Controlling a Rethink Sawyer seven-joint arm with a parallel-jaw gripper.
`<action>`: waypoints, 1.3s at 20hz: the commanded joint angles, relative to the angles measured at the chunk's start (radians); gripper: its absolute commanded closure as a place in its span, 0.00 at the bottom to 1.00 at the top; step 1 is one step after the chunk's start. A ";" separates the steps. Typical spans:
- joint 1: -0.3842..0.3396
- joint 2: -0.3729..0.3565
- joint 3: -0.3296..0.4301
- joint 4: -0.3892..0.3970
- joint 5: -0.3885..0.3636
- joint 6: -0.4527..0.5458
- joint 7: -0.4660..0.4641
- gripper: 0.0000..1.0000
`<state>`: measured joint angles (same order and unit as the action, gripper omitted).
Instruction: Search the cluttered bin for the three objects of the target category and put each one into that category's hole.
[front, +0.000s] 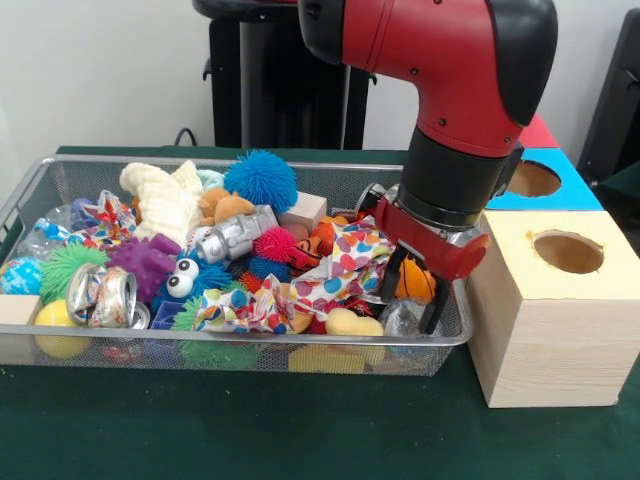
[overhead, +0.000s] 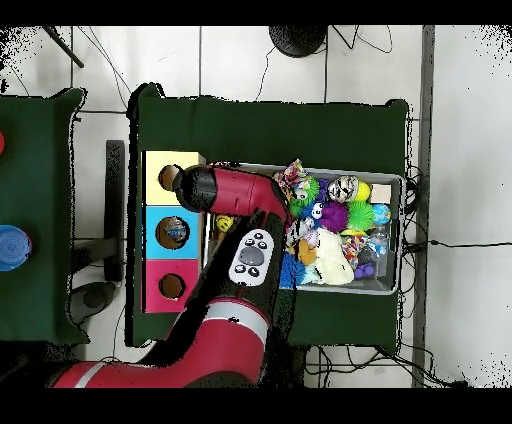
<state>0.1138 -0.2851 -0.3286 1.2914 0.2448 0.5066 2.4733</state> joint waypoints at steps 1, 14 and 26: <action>-0.042 -0.051 0.091 0.111 -0.084 0.138 -0.069 0.00; -0.081 0.002 0.162 0.165 -0.062 -0.010 0.024 0.00; -0.152 -0.032 0.320 0.268 -0.008 -0.042 0.021 0.00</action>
<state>0.0249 -0.3206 -0.2263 1.4059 0.2089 0.4826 2.4733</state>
